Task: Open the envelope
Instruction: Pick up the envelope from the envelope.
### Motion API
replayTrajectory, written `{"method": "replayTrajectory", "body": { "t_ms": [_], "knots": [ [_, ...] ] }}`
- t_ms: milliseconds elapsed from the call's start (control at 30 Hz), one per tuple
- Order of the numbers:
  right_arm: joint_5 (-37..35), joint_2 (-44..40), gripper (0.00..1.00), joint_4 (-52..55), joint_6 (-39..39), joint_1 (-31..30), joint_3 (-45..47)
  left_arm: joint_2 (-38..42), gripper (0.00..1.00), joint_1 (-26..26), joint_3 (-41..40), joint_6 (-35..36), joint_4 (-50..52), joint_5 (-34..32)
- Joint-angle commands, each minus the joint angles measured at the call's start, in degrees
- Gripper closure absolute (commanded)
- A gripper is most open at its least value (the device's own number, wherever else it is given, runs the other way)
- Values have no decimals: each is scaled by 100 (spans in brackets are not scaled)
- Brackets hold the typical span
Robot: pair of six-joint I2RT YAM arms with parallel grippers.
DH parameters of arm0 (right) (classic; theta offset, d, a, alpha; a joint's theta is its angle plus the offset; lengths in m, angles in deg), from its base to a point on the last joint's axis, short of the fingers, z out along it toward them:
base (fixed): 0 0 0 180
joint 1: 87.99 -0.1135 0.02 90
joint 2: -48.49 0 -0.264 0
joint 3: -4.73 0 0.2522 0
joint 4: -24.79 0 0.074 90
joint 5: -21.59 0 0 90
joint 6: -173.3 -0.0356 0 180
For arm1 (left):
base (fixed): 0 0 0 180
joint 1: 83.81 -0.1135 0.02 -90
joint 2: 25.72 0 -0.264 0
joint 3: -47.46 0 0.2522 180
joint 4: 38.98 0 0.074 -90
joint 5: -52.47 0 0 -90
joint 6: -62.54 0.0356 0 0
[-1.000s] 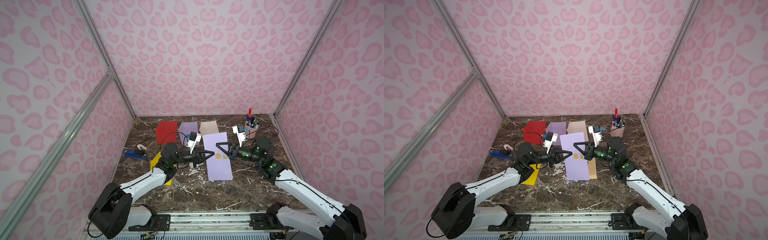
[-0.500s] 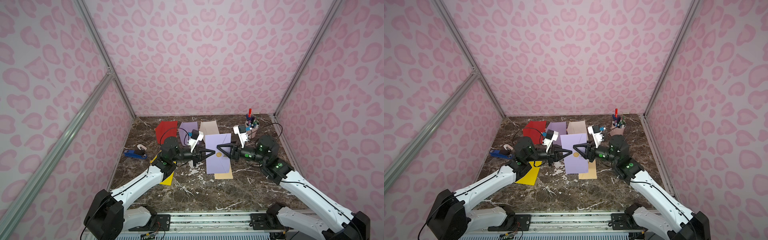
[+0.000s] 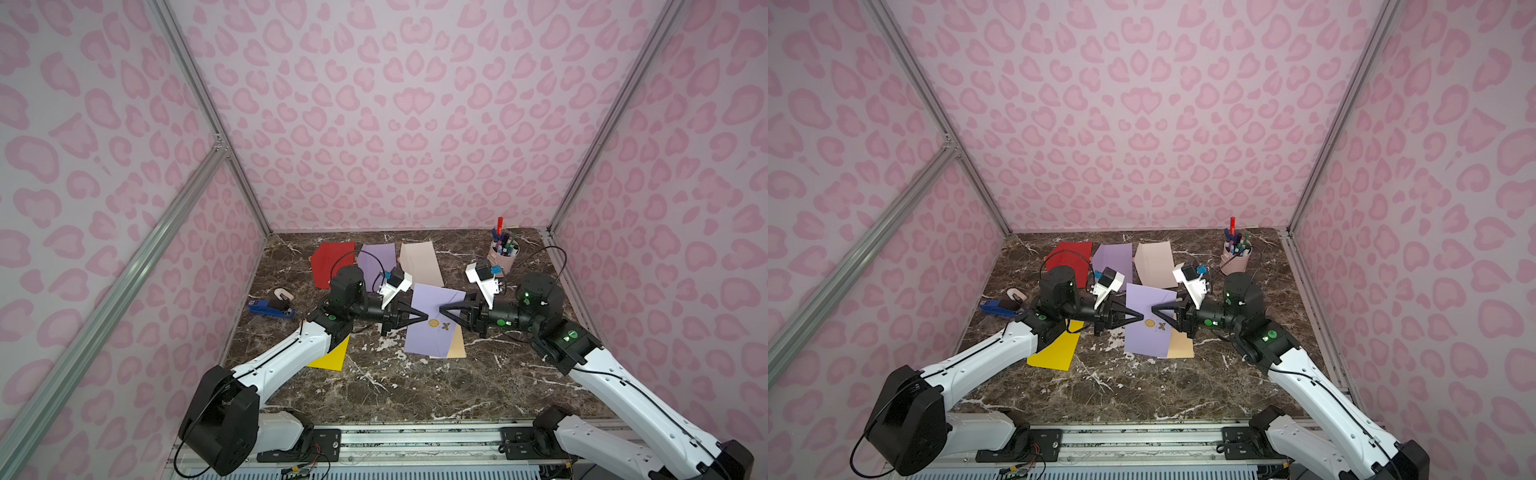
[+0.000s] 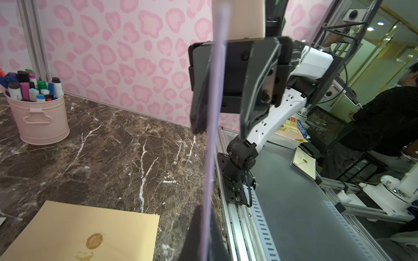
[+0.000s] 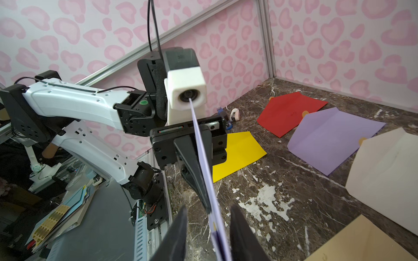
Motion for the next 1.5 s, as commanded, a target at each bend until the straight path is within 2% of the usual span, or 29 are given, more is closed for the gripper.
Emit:
{"method": "replayTrajectory", "body": {
  "t_ms": [0, 100, 200, 300, 467, 667, 1000, 1167, 1267, 1467],
  "knots": [
    [109, 37, 64, 75, 204, 1, 2, 254, 95, 10, -106, 68, -434, 399],
    [122, -11, 64, -144, 93, -4, 132, 507, 95, 39, -236, -10, -670, 367],
    [164, -118, 71, -365, -29, -4, 217, 622, 95, 52, -303, -86, -794, 274],
    [284, -237, 78, -587, -153, -1, 283, 623, 95, 59, -326, -194, -912, 208],
    [691, -428, 81, -1118, -428, -16, 459, 531, 95, 52, -281, -232, -861, 26],
    [768, -335, 88, -1140, -402, -177, 477, 581, 95, 52, -282, -250, -855, -77],
    [763, -131, 96, -1133, -298, -321, 408, 588, 95, 50, -240, -264, -808, -154],
    [658, -121, 93, -1077, -268, -324, 402, 579, 95, 44, -254, -243, -788, -210],
    [485, -109, 100, -1045, -258, -320, 395, 570, 95, 44, -272, -242, -800, -194],
    [463, 69, 100, -1090, -270, -318, 369, 605, 95, 48, -316, -224, -806, -234]
  ]
}}
